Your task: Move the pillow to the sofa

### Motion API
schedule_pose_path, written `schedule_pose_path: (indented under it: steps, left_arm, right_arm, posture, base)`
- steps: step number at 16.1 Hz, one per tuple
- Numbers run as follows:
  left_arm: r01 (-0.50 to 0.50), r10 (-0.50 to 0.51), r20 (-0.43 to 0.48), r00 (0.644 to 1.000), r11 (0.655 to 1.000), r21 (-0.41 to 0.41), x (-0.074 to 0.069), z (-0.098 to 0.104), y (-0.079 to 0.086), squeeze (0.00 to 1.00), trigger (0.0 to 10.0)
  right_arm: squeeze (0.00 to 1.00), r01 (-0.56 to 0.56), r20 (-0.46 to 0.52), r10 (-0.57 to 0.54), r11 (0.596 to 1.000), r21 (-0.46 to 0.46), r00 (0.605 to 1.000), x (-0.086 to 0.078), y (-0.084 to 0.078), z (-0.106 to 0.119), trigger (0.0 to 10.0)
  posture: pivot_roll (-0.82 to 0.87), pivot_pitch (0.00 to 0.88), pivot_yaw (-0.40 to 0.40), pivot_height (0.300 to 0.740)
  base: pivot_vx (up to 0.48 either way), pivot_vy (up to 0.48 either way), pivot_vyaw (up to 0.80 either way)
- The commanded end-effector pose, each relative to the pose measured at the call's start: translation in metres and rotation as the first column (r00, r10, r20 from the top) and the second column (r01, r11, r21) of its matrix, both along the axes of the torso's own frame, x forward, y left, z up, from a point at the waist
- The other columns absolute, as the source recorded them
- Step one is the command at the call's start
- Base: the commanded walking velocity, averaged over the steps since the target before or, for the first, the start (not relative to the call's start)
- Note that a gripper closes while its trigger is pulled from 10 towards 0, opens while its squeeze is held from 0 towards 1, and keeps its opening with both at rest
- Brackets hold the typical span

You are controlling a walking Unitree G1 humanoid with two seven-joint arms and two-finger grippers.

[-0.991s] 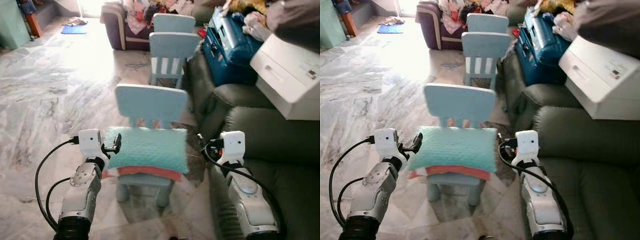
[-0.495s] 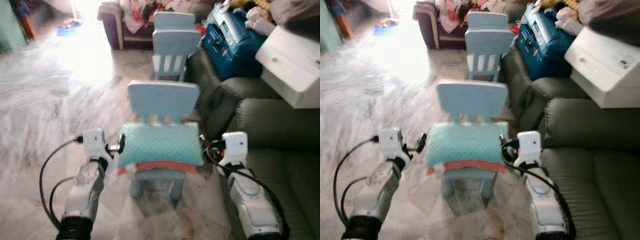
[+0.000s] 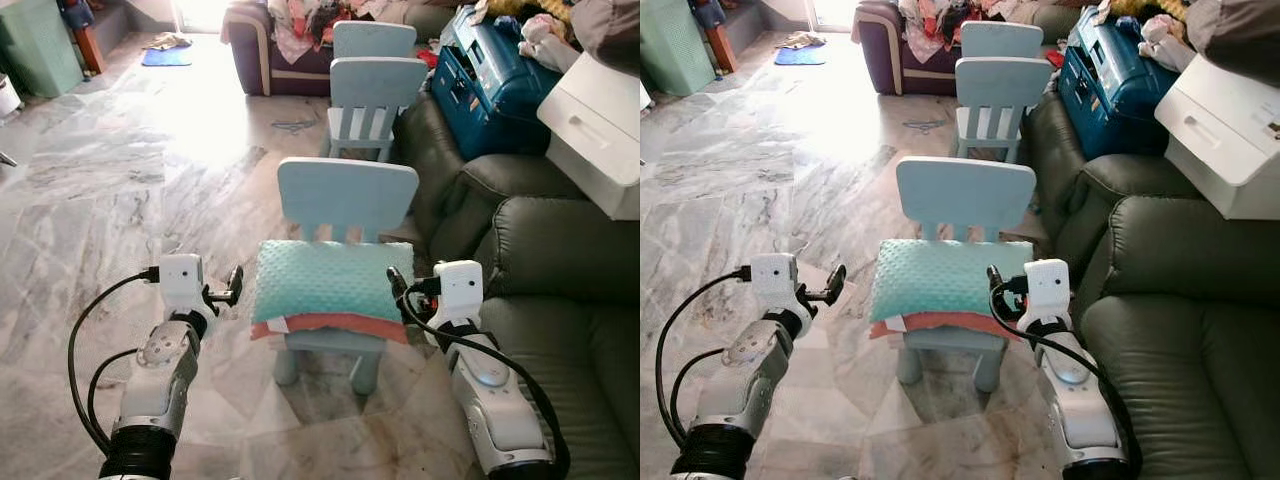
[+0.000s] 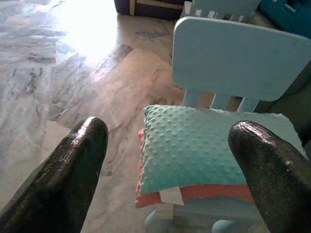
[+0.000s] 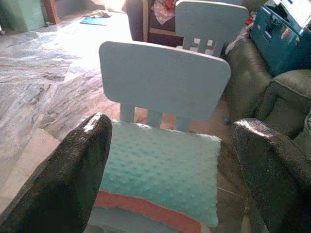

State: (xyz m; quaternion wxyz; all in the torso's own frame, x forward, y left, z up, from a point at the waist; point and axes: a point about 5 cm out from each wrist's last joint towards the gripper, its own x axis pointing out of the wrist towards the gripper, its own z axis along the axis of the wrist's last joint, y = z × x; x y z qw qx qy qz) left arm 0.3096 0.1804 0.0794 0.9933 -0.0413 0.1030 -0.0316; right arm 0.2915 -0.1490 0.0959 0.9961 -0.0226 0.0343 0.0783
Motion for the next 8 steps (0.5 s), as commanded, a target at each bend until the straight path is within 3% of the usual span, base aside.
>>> schedule_pose_path:
  steps: [1,5,8]
  left_arm:
    - [0.026,-0.026,0.005,1.000,0.999,0.028,0.0028,0.0014,-0.0028,0.00,10.0]
    - [0.035,-0.035,0.001,0.999,0.998,-0.048,-0.0008,-0.0006,-0.0058,0.00,10.0]
    - [0.052,-0.052,0.000,0.999,0.998,-0.042,-0.0020,-0.0026,-0.0075,0.00,10.0]
  right_arm:
    - [0.00,0.019,0.001,-0.019,1.000,0.003,1.000,0.0007,-0.0029,-0.0001,10.0]
    - [0.00,0.018,0.000,-0.018,1.000,0.004,1.000,0.0006,-0.0023,-0.0003,10.0]
    - [0.00,0.020,0.001,-0.020,1.000,0.007,1.000,0.0004,-0.0029,-0.0004,10.0]
  posture:
    - [-0.11,0.095,-0.028,0.740]
    - [-0.11,0.096,-0.029,0.740]
    - [-0.11,0.094,-0.030,0.740]
  base:
    - [0.000,0.000,0.00]
    - [0.000,0.000,0.00]
    - [0.000,0.000,0.00]
